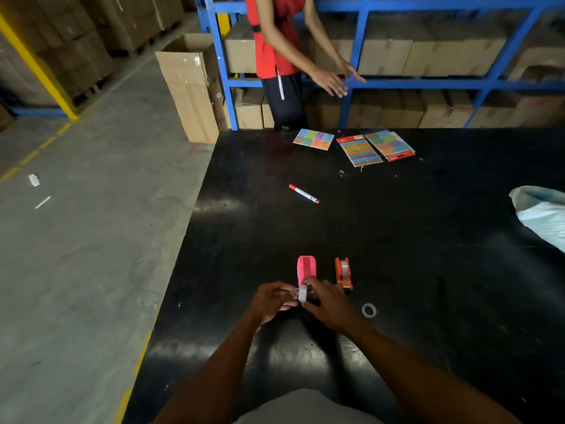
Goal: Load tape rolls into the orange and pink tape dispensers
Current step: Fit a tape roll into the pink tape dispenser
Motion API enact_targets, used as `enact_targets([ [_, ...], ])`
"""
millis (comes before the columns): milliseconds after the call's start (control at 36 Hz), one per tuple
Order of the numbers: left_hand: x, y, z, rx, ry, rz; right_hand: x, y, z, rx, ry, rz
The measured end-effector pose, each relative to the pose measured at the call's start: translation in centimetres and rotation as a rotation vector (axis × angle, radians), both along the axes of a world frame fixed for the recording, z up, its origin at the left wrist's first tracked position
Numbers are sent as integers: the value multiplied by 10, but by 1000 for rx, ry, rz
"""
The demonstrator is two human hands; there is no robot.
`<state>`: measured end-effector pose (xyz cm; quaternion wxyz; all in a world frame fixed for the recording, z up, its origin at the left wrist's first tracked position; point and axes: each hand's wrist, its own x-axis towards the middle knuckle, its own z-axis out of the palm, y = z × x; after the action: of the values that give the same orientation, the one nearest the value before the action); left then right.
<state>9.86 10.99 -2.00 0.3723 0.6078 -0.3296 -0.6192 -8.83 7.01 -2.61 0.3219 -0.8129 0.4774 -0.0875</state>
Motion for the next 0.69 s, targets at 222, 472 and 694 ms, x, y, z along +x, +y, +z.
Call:
enact_targets([
  [222,-1,6,11,-23,-39,23,1,4,13,-53,-81,19],
  [472,-10,12,21,-26,6,80,2,5,18,-33,-54,-33],
  [694,-25,18,23,-63,-24,122,-1,3,17,-9,-57,-83],
])
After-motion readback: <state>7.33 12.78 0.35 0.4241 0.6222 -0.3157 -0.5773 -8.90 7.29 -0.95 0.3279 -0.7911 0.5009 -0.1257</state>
